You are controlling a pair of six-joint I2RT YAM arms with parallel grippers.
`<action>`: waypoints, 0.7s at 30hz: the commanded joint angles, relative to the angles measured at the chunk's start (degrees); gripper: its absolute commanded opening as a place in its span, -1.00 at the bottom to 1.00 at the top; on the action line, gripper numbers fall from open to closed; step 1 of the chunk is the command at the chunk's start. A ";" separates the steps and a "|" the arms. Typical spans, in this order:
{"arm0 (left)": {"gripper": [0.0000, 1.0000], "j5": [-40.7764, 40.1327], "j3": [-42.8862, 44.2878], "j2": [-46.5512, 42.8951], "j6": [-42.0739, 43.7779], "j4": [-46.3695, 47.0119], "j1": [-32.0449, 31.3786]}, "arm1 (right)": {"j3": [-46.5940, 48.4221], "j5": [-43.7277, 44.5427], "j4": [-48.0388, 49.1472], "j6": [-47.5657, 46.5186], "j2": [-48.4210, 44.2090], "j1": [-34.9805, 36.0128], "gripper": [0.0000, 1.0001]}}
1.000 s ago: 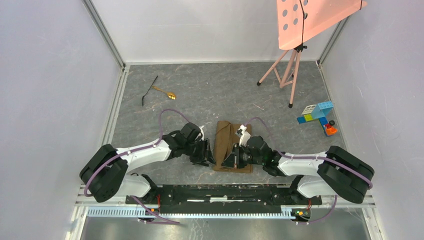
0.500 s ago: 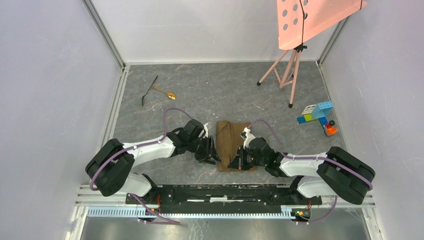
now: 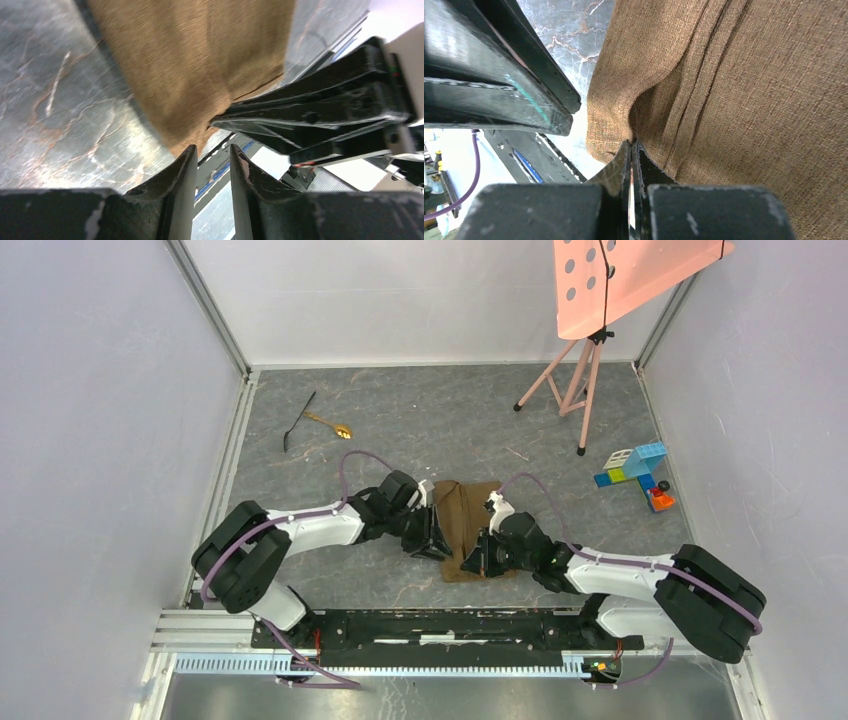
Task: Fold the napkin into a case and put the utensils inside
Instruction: Smooth out the 2/3-rectangle-folded napkin at the center of the board.
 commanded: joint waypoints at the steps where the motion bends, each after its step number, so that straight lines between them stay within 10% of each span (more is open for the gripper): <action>1: -0.26 -1.25 5.80 1.31 -2.12 3.79 0.06 | 1.92 2.97 -2.27 -2.51 -0.06 0.00 -1.00; 21: -0.68 -6.34 26.80 27.16 5.58 0.27 9.16 | 2.64 3.55 -8.12 -6.82 -3.88 -0.01 -1.00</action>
